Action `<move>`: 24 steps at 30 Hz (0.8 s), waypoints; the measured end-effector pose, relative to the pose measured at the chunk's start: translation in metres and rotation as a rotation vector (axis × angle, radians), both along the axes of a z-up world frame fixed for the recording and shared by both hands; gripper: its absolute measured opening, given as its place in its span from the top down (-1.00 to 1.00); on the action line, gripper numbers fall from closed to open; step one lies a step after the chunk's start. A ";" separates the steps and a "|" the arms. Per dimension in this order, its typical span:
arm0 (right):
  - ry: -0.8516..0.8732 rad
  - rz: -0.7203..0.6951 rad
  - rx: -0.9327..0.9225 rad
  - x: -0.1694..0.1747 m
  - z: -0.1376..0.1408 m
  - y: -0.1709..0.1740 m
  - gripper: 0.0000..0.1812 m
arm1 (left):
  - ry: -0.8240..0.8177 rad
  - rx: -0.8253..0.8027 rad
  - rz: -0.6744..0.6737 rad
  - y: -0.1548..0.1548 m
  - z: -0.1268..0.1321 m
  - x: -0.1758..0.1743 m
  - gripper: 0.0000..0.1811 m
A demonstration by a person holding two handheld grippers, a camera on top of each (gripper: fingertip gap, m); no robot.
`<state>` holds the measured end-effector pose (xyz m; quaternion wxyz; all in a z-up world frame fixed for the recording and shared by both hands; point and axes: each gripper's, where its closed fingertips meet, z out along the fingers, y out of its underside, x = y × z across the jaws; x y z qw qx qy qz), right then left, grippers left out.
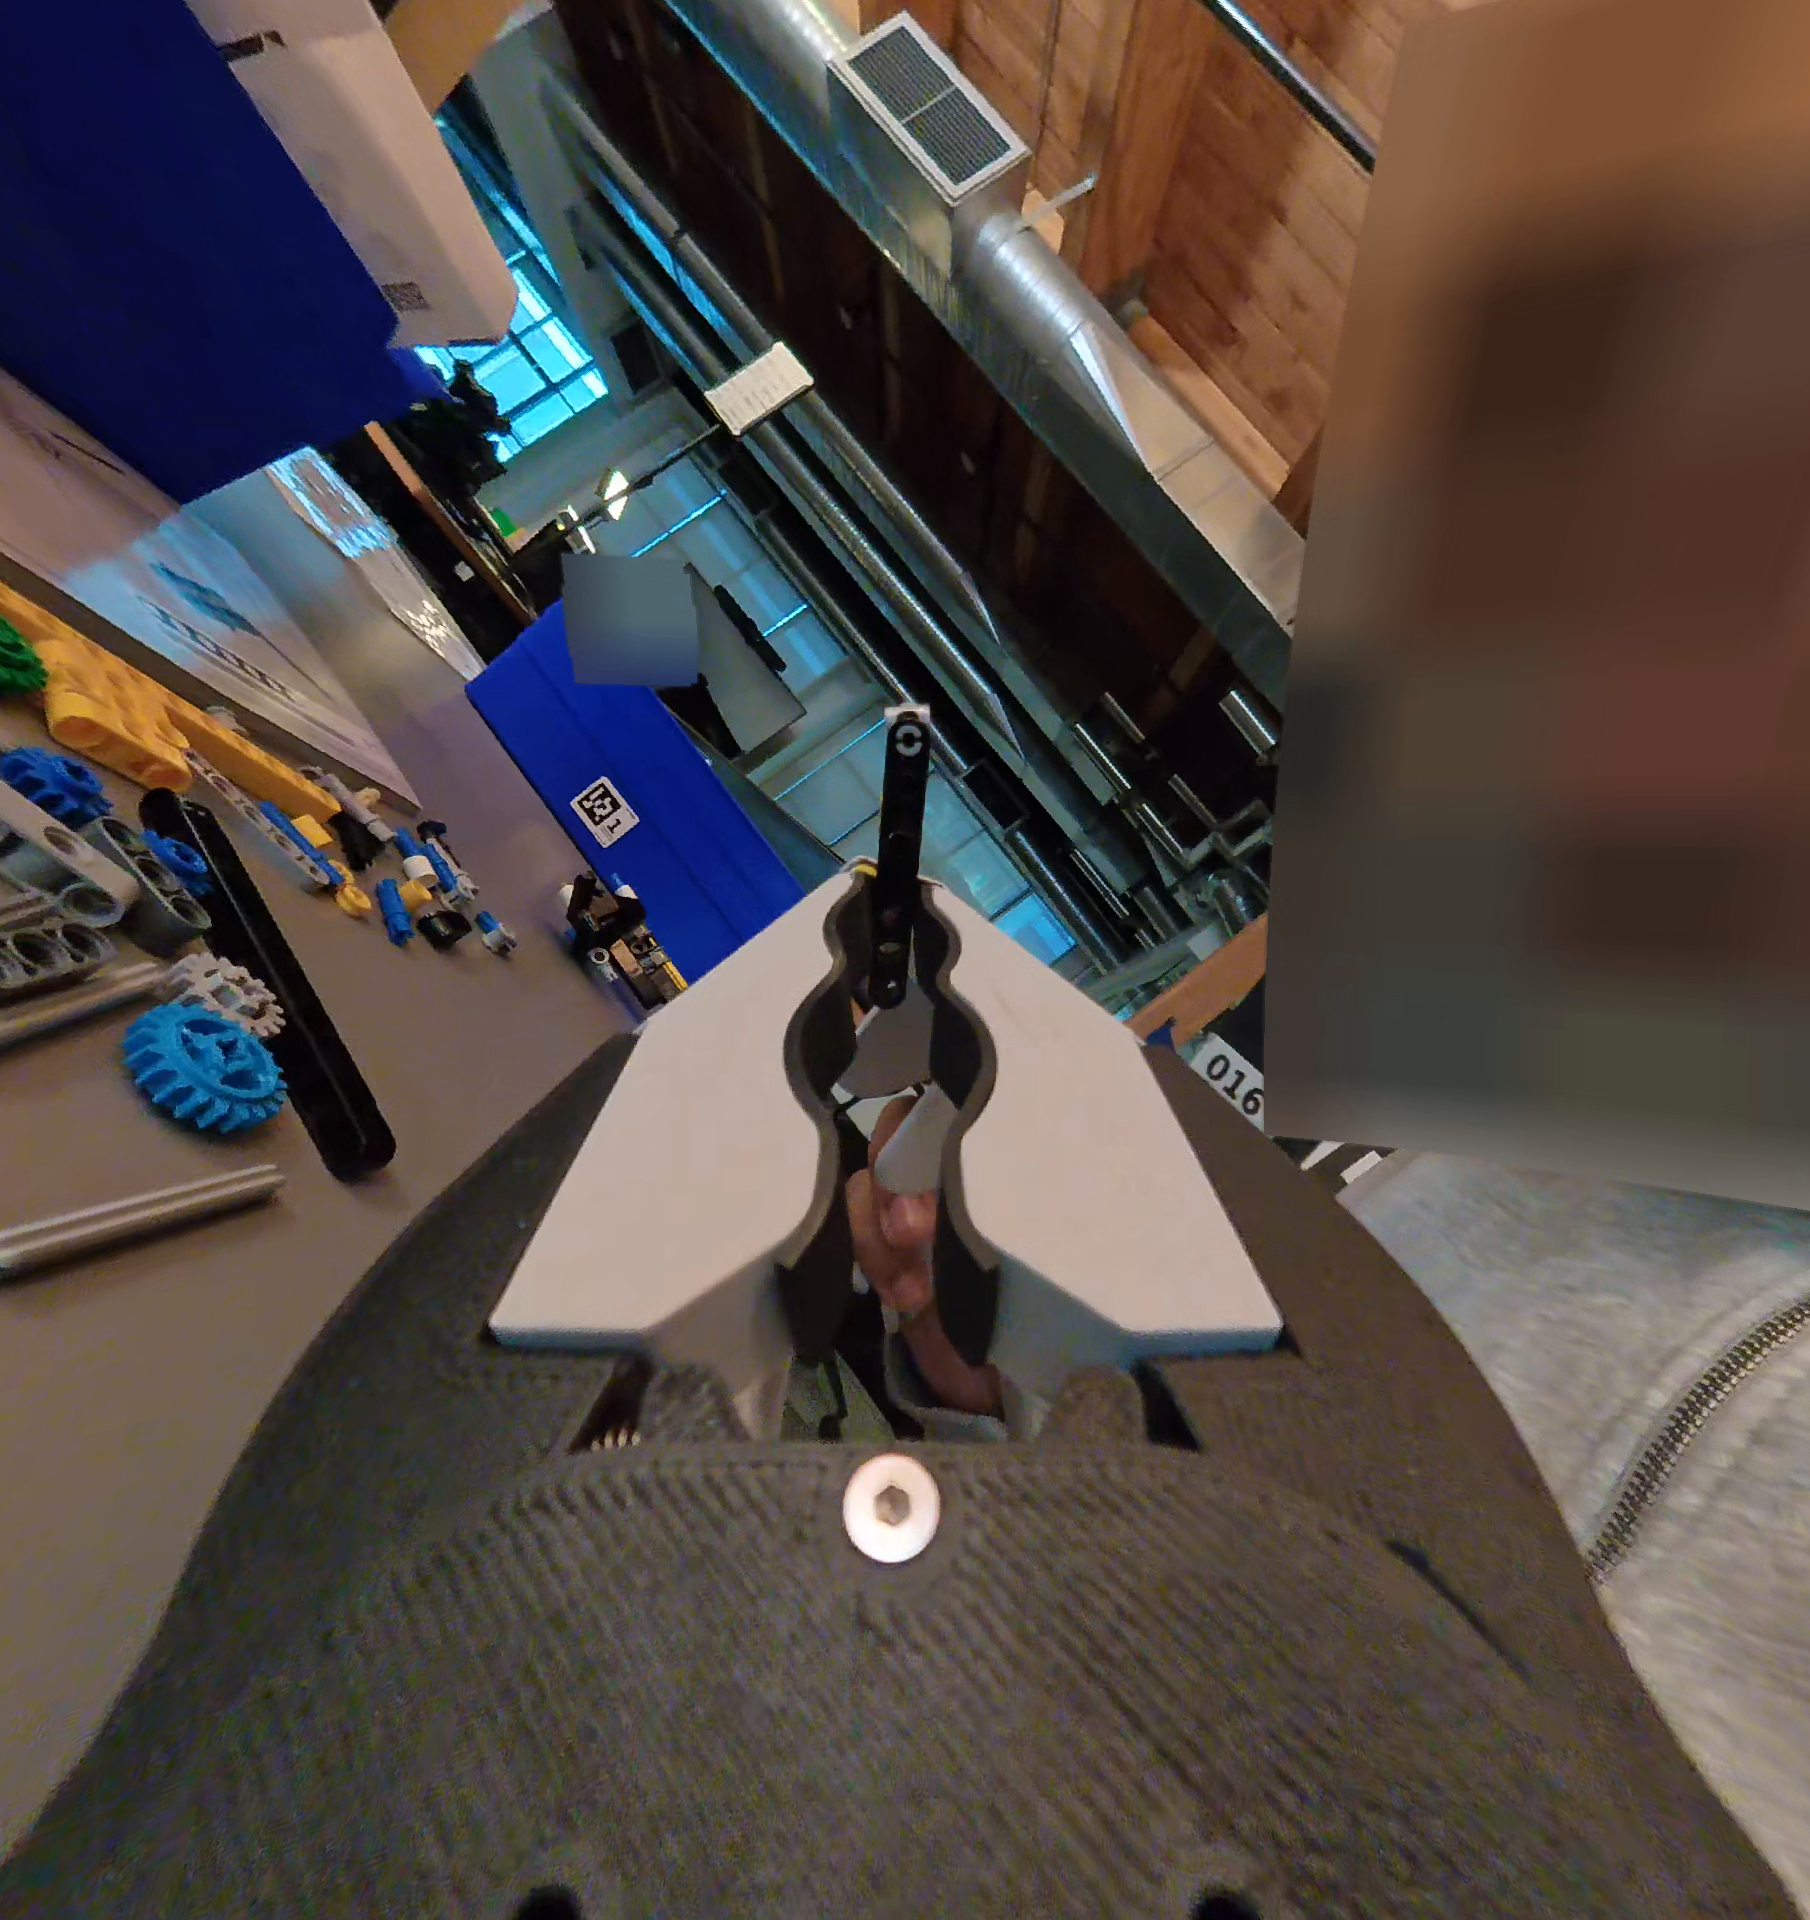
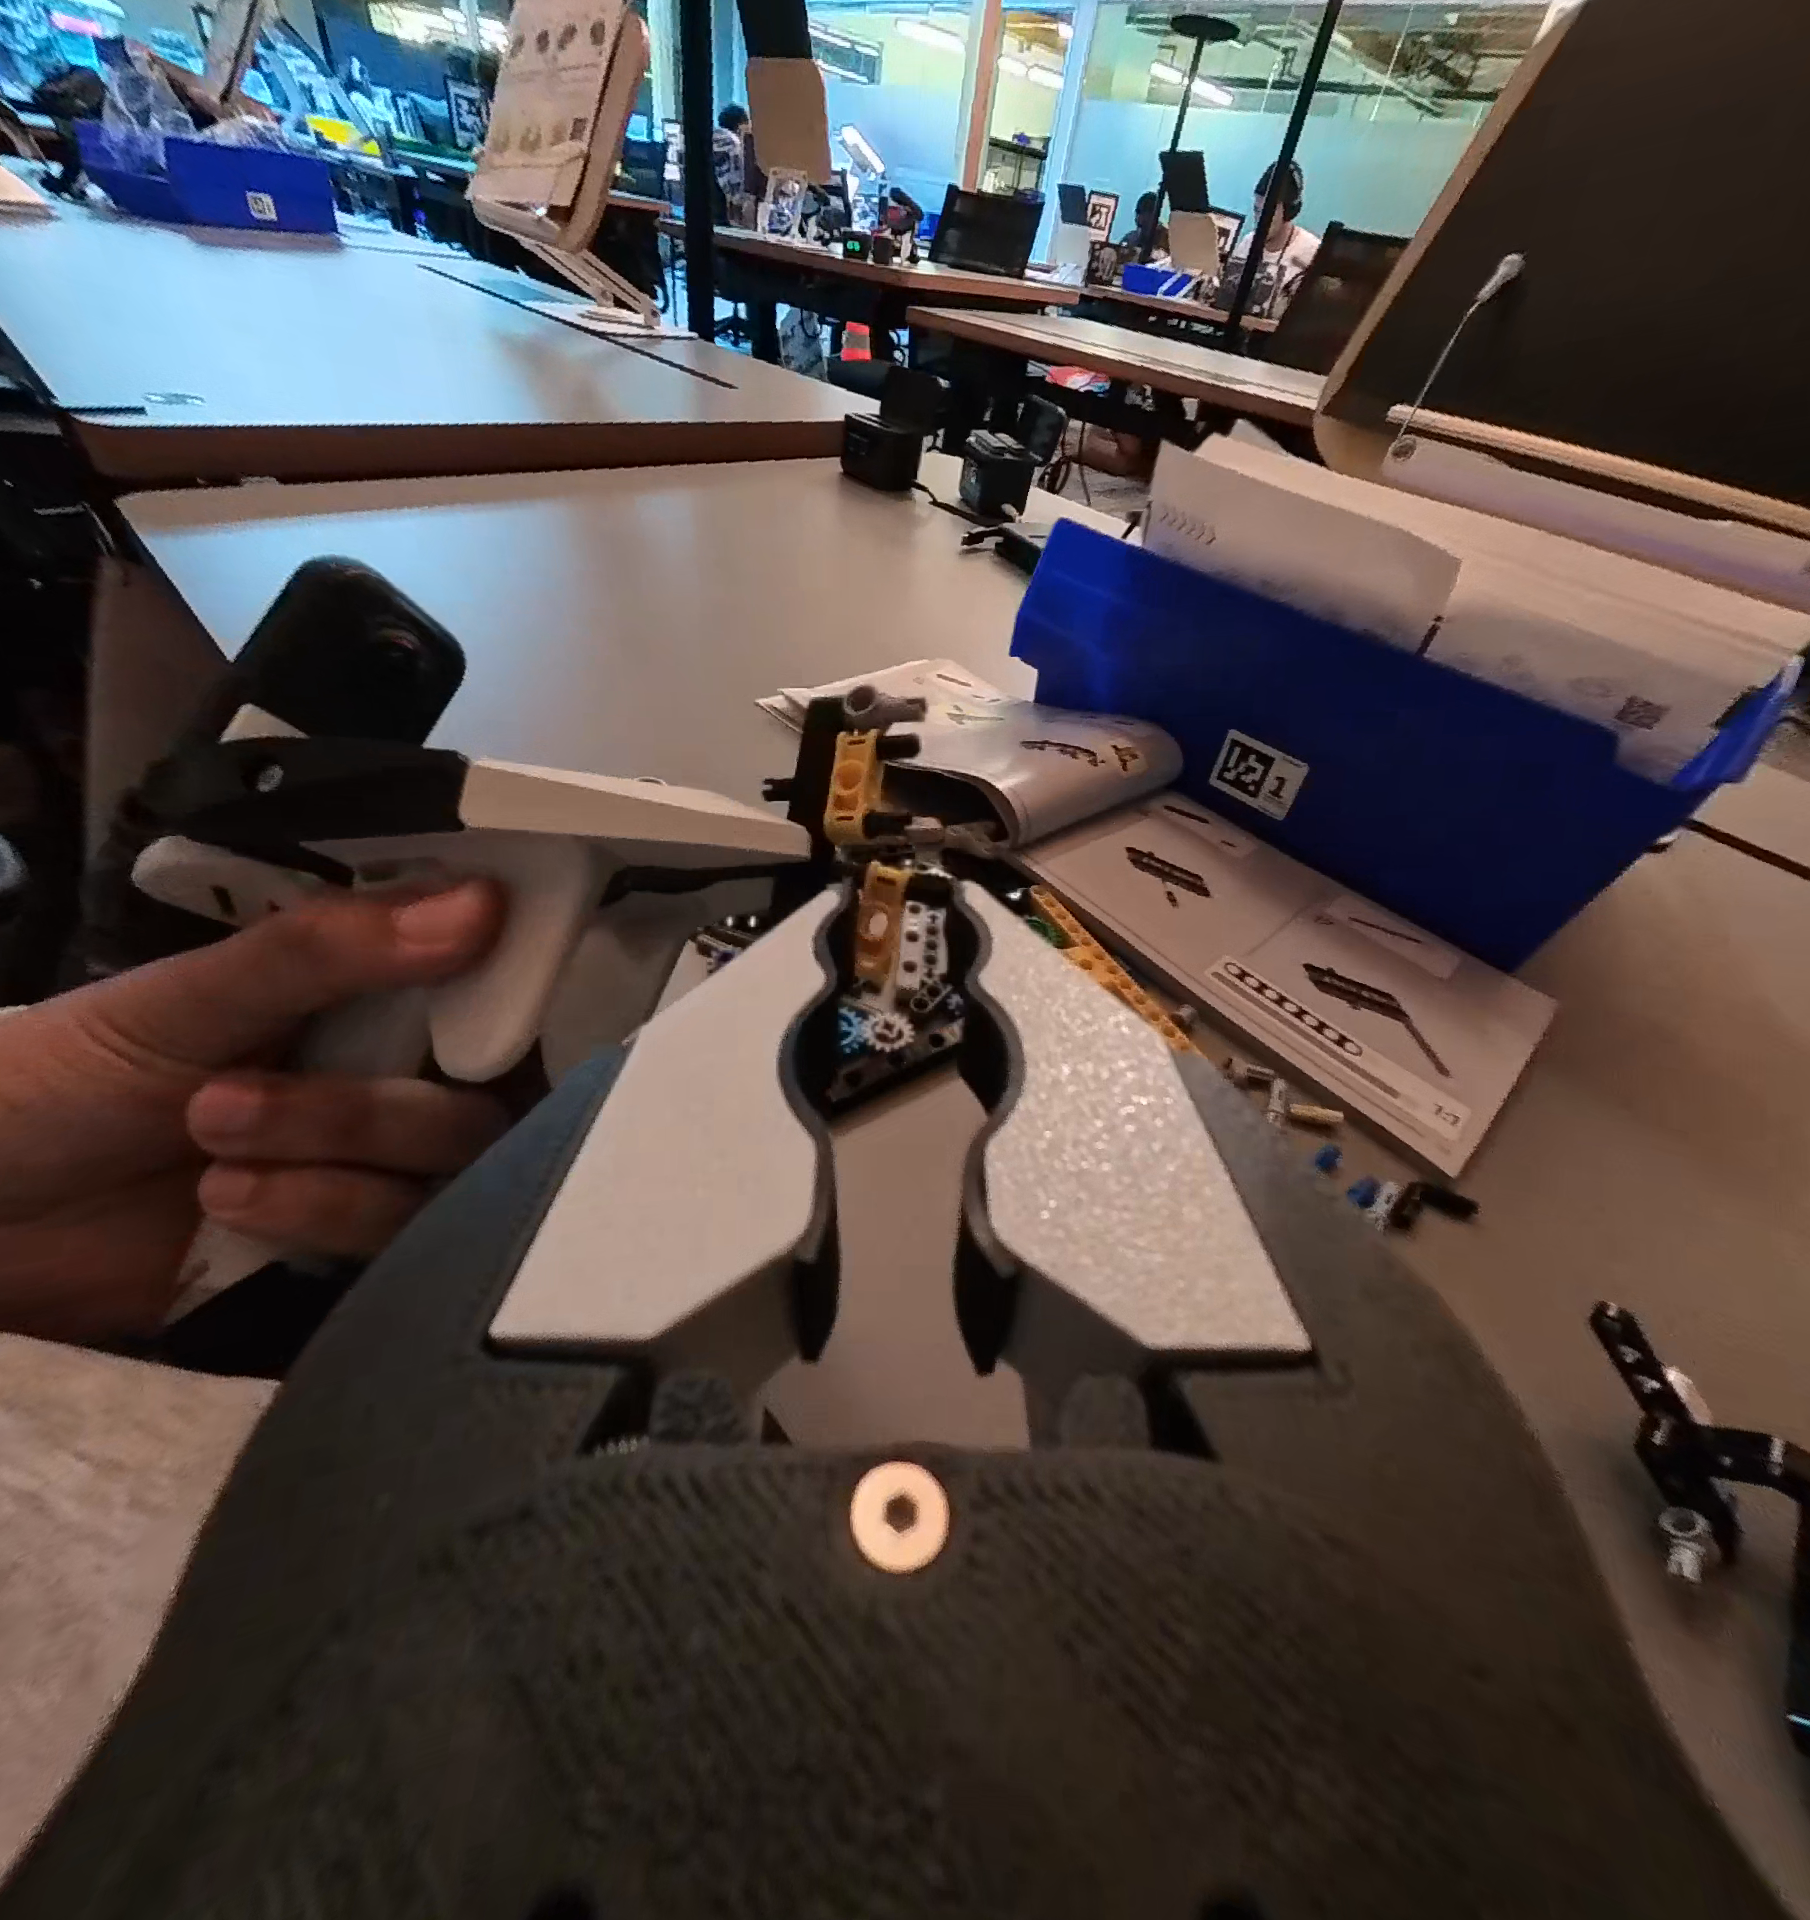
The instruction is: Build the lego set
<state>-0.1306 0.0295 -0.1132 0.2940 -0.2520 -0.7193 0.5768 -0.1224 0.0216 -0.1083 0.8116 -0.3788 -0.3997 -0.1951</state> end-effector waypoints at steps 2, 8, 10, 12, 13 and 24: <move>0.017 -0.004 0.010 0.000 0.001 0.000 0.84 | 0.002 -0.008 0.006 -0.001 -0.001 0.000 0.94; 0.020 0.011 0.004 0.003 0.002 -0.001 0.84 | -0.014 -0.007 0.012 -0.003 -0.003 -0.002 0.95; 0.018 0.020 -0.020 0.004 0.004 -0.001 0.84 | -0.017 -0.005 0.005 -0.002 -0.004 -0.002 0.95; 0.002 0.022 -0.031 0.003 0.004 0.000 0.84 | -0.018 0.000 -0.009 0.000 -0.003 -0.001 0.95; -0.005 0.019 -0.024 0.002 0.001 0.000 0.84 | -0.019 0.004 -0.016 0.001 -0.003 0.000 0.95; 0.017 0.042 -0.029 0.004 0.003 0.000 0.84 | -0.032 0.023 -0.030 0.001 -0.004 0.000 0.95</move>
